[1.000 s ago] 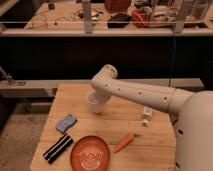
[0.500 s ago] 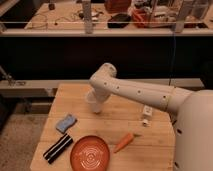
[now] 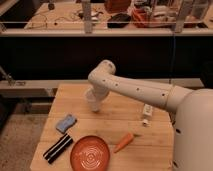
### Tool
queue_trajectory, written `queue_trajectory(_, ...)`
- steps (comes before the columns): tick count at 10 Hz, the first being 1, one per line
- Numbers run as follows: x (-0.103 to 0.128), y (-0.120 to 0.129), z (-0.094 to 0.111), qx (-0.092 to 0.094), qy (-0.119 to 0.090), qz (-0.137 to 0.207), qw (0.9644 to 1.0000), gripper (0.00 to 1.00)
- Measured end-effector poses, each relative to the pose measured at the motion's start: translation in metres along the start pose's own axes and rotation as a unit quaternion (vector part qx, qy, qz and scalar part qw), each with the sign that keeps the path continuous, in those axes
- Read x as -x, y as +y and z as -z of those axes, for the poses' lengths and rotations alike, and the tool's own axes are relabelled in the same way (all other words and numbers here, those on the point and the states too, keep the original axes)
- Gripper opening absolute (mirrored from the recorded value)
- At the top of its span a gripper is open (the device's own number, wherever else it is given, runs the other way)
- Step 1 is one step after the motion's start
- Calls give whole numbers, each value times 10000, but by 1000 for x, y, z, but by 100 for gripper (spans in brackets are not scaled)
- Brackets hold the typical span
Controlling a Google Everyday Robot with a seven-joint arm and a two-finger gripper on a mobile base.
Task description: Pick up the ceramic cup
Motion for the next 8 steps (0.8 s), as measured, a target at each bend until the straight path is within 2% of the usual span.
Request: queue_trajectory(8, -1, -15, 11, -14, -96, 153, 9998, 0)
